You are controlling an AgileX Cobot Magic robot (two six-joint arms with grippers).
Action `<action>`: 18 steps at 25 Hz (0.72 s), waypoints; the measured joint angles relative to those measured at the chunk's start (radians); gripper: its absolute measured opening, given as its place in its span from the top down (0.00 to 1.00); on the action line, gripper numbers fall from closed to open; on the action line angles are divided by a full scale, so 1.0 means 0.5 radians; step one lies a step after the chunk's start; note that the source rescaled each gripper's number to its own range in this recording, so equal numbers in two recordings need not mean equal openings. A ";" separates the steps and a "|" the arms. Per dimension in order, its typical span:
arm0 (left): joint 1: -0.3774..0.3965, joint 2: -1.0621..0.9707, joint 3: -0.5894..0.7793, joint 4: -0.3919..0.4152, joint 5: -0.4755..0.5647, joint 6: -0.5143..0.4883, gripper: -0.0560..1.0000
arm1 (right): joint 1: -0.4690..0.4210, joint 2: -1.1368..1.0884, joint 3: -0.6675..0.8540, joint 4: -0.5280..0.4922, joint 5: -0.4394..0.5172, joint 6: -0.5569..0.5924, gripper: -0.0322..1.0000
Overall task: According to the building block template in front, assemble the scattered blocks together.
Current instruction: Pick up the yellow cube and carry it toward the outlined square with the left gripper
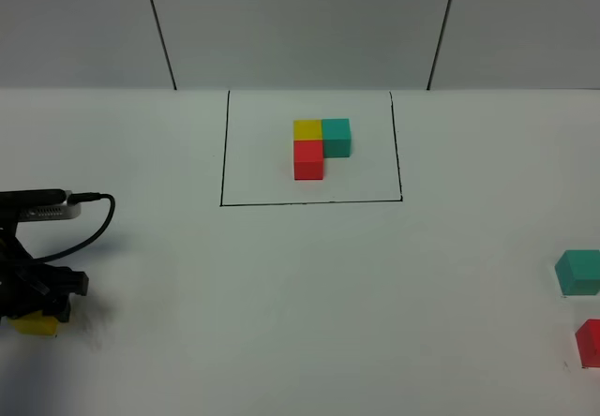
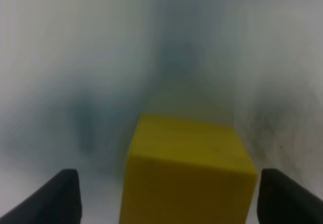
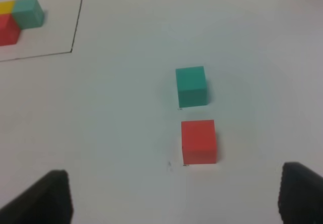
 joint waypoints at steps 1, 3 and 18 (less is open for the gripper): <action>0.000 0.006 0.000 0.000 -0.005 0.000 0.41 | 0.000 0.000 0.000 0.000 0.000 0.000 0.23; 0.000 0.013 0.000 0.000 -0.018 0.000 0.43 | 0.000 0.000 0.000 0.000 0.000 0.000 0.23; -0.070 0.004 -0.209 0.052 0.131 0.183 0.95 | 0.000 0.000 0.000 0.000 0.000 0.000 0.23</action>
